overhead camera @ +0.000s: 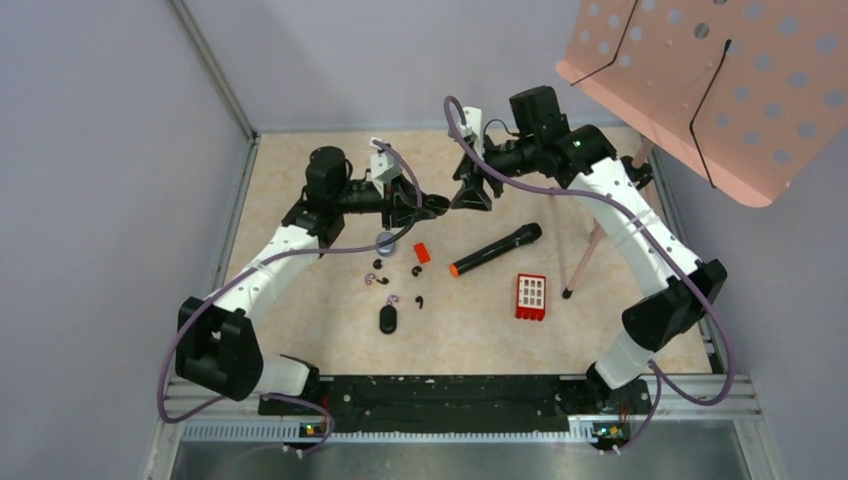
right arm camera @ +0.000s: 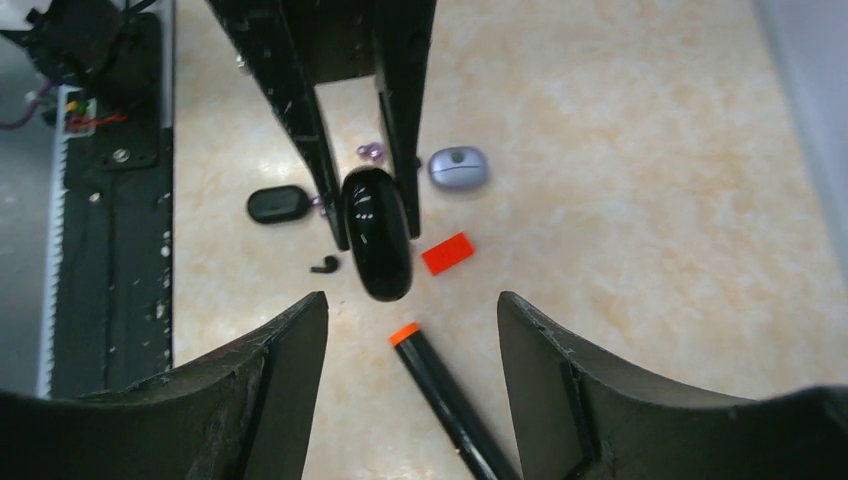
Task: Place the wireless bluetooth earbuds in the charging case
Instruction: Pick up the charging case at the center of the board.
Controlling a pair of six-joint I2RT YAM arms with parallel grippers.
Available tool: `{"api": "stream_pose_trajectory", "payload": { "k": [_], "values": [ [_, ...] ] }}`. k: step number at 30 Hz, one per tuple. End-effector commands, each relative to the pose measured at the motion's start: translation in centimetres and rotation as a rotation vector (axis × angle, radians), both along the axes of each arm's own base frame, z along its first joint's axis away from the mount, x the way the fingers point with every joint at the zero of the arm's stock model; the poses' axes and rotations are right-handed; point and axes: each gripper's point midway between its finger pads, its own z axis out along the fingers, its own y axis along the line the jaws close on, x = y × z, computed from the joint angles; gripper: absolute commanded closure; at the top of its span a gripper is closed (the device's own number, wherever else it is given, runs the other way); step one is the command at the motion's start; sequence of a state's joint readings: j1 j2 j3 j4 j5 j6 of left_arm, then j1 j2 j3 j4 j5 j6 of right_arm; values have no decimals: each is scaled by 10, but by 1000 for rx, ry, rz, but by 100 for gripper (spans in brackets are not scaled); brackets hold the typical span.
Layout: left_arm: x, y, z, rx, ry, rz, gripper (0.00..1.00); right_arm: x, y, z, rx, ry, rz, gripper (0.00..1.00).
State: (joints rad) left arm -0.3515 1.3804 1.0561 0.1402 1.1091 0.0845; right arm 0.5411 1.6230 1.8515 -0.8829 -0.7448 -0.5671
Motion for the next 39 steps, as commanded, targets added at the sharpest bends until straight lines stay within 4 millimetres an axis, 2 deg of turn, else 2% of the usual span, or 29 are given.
{"api": "stream_pose_trajectory", "payload": {
  "k": [1, 9, 14, 19, 20, 24, 25, 29, 39],
  "values": [
    [-12, -1, 36, -58, -253, -67, 100, -33, 3, -2, 14, 76, 145, 38],
    [-16, -7, 43, -82, -240, -59, 100, -28, 8, -8, 13, 72, 159, 40],
    [-15, -10, 44, -87, -213, -57, 100, -32, 17, -12, 13, 78, 182, 51],
    [-15, -12, 40, -84, -189, -52, 100, -25, 18, -12, -7, 34, 157, 68],
    [-14, -12, 38, -79, -181, -49, 94, -24, 17, -11, -14, 20, 149, 71],
    [-10, -10, 27, -51, -146, -8, 52, -14, 10, -3, -47, -53, 104, 78],
    [-10, -9, 23, -44, -144, 0, 49, -12, 7, -3, -62, -75, 96, 81],
    [-12, -7, 18, -35, -144, 12, 49, -12, 1, -9, -133, -125, 87, 83],
    [-9, -10, 18, -56, -115, 9, 68, -14, 5, -13, -159, -137, 90, 84]
  ]
}}
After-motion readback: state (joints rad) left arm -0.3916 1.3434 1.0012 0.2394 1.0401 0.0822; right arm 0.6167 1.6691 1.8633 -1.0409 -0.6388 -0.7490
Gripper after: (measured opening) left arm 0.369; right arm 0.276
